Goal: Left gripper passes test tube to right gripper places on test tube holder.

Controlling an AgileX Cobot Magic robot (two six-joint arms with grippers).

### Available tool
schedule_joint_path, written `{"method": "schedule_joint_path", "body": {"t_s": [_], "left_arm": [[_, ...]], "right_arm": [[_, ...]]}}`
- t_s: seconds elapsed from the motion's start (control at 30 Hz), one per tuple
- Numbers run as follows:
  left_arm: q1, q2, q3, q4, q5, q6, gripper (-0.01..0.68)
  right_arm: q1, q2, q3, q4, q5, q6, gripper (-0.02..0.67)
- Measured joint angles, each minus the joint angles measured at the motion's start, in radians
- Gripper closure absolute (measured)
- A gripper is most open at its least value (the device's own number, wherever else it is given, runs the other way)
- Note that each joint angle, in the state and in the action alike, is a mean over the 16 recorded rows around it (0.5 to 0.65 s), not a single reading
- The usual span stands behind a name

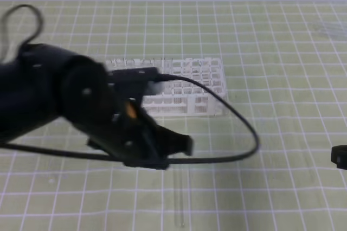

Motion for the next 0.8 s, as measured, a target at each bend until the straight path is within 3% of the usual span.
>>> {"method": "schedule_joint_path", "body": {"t_s": [0.2, 0.5, 0.8], "left_arm": [[-0.056, 0.127, -0.101, -0.022, 0.053, 0.053, 0.65], [-0.068, 0.227, -0.16, -0.1, 0.028, 0.153, 0.475], [-0.071, 0.279, -0.166, -0.122, 0.017, 0.099, 0.342]], "right_arm": [[0.0, 0.0, 0.0, 0.001, 0.009, -0.007, 0.666], [0.0, 0.0, 0.0, -0.006, 0.017, -0.008, 0.666], [0.0, 0.0, 0.0, -0.055, 0.018, 0.023, 0.666]]}}
